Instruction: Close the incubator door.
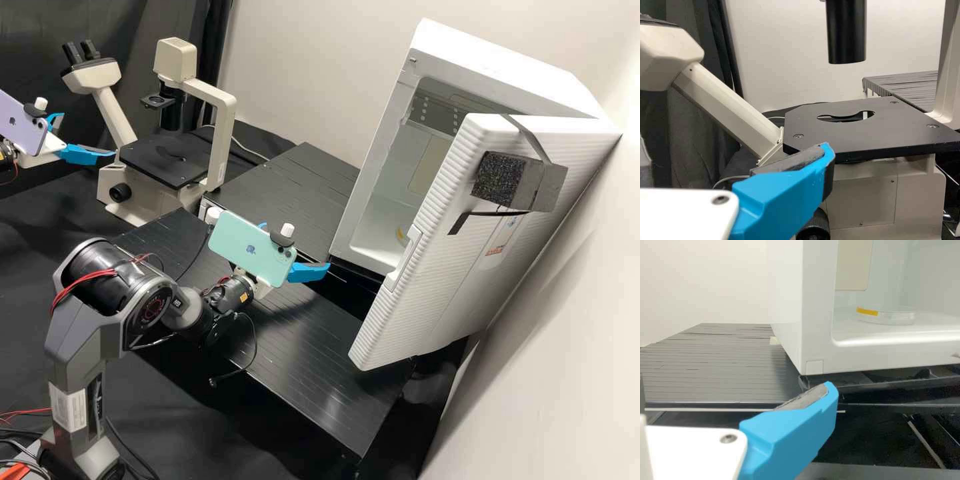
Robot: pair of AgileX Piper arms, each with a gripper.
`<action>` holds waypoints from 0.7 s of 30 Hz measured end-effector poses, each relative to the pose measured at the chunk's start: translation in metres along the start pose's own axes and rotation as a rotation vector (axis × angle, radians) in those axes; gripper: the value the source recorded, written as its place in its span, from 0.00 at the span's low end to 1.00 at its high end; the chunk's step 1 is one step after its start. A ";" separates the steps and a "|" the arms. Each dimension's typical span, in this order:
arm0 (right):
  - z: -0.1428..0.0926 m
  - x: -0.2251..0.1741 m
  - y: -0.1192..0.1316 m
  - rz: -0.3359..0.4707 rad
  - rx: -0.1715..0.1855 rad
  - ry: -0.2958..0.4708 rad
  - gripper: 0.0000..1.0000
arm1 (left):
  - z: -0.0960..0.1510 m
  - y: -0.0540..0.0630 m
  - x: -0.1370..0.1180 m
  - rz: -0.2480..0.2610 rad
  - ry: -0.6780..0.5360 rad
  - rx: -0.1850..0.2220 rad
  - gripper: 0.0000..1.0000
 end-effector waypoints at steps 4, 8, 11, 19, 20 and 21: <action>0.000 0.000 0.000 0.000 0.000 0.000 1.00 | 0.000 0.000 0.000 0.000 0.000 0.000 1.00; 0.000 0.000 0.000 0.000 0.000 0.000 1.00 | 0.000 0.000 0.000 0.000 0.000 0.000 1.00; 0.001 -0.003 0.001 0.002 -0.001 -0.004 1.00 | 0.000 0.000 0.000 0.000 0.000 0.000 1.00; 0.007 -0.048 0.031 0.135 0.024 0.012 1.00 | 0.000 0.000 0.000 0.000 0.000 0.000 1.00; 0.005 -0.055 0.036 0.159 0.026 0.032 1.00 | 0.000 0.000 0.000 0.000 0.000 0.000 1.00; 0.005 -0.063 0.041 0.188 0.029 0.047 1.00 | 0.000 0.000 0.000 0.000 0.000 0.000 1.00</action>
